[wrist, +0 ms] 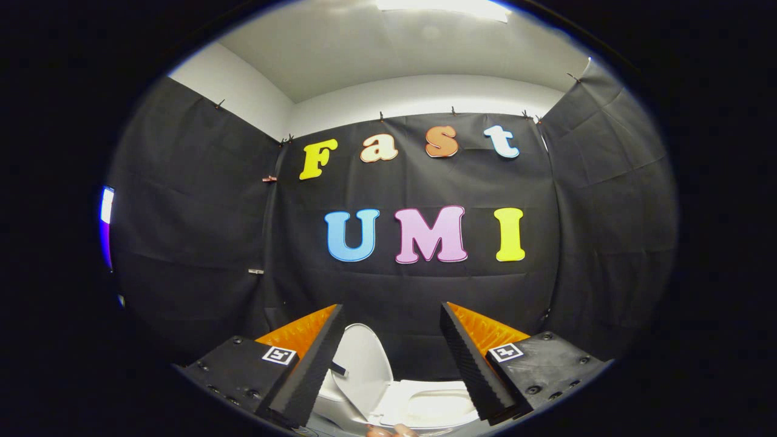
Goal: Open the toilet lid.
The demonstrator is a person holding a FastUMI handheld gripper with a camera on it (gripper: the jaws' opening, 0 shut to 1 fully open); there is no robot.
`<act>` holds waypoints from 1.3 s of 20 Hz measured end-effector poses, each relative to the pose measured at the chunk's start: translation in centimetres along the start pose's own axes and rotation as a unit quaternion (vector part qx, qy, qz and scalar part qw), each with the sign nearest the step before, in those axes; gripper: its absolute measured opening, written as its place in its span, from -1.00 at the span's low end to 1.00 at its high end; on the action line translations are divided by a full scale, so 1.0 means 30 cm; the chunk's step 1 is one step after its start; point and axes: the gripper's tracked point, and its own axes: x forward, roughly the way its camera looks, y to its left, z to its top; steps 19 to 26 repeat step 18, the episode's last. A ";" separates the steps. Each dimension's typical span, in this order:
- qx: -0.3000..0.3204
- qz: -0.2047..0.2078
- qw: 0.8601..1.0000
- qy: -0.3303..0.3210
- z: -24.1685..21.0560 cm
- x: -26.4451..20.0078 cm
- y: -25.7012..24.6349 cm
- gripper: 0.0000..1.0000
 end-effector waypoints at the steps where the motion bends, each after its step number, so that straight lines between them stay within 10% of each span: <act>1: 0.000 0.003 1.000 0.003 -0.005 0.002 0.008 0.98; 26: 0.002 0.012 1.000 0.022 -0.036 0.019 0.021 0.98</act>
